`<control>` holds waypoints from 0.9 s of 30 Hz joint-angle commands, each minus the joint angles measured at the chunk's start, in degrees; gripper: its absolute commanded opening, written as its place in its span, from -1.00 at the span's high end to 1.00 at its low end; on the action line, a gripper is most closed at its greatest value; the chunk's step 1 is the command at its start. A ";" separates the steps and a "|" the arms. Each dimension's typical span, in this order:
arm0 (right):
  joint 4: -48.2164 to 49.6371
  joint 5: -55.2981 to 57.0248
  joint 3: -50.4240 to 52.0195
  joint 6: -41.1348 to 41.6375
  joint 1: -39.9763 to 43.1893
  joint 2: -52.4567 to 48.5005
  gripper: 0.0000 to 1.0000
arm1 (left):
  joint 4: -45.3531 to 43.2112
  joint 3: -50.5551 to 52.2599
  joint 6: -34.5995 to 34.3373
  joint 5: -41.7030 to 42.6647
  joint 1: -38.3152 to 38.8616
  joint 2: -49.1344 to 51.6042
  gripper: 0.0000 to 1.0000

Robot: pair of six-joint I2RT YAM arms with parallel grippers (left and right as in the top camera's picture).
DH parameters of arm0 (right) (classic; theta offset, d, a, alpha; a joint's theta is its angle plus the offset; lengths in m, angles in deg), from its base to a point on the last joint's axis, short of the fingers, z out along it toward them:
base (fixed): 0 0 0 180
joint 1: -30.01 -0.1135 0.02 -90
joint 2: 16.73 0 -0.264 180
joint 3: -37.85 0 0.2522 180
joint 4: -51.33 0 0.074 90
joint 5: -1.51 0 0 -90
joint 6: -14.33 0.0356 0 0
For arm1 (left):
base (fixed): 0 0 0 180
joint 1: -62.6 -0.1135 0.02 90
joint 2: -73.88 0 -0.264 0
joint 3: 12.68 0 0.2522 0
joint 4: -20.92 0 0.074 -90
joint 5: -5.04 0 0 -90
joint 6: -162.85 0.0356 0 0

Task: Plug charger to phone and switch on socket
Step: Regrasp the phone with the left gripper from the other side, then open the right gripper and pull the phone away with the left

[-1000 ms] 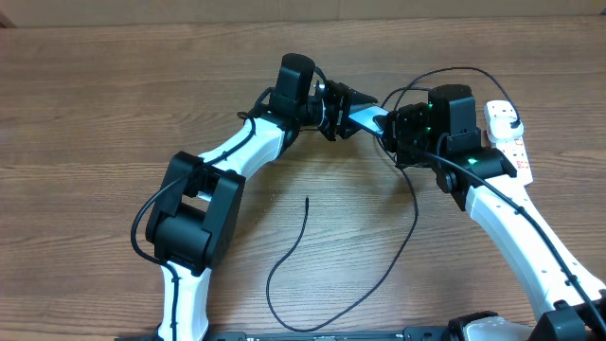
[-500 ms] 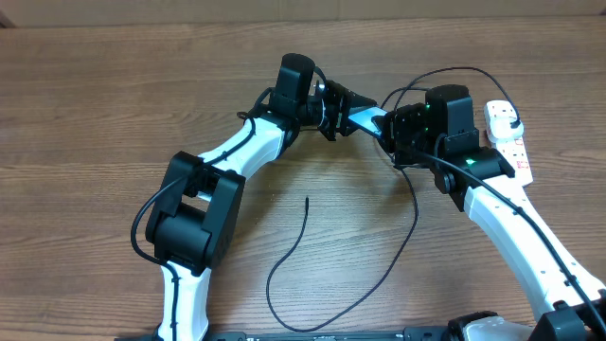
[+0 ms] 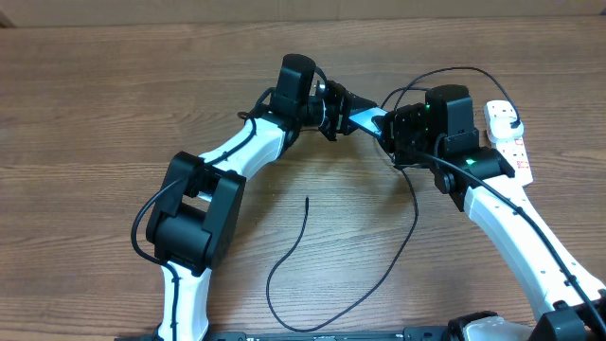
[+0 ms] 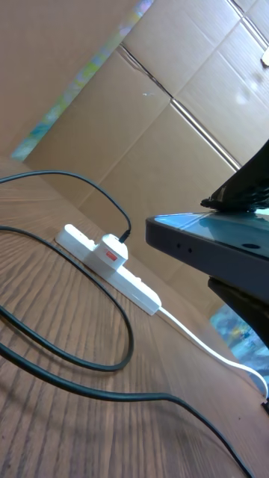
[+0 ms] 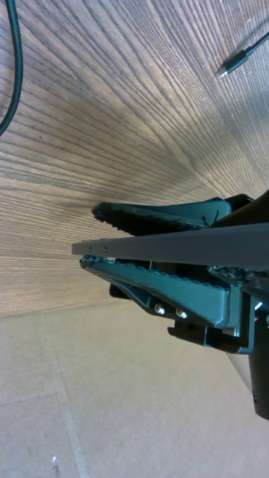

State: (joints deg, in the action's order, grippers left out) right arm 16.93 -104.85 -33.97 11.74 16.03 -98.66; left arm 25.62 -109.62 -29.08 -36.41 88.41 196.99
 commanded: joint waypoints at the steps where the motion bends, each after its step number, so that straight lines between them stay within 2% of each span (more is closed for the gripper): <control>1: 0.85 -1.03 -1.22 0.22 -0.59 0.52 0.92 | -0.24 -0.13 -0.11 -0.52 0.55 -1.73 0.42; 5: 0.83 -1.03 -1.22 0.22 -0.59 0.52 0.92 | -0.24 -0.13 -0.11 -0.50 0.55 -1.75 0.45; 18: 0.85 -1.03 -1.22 0.22 -0.61 0.52 0.92 | -0.24 -0.13 -0.09 -0.50 0.55 -1.75 0.75; 22: 0.85 -1.03 -1.22 0.22 -0.59 0.52 0.85 | -0.24 -0.13 -0.04 -0.50 0.55 -1.75 0.89; 27: 0.85 -1.03 -1.22 0.22 -0.59 0.52 0.66 | -0.24 -0.13 -0.04 -0.48 0.52 -1.75 0.91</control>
State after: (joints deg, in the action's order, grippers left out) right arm 17.04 -104.78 -33.97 14.58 16.05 -98.66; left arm 25.38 -109.62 -31.57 -36.80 88.47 196.99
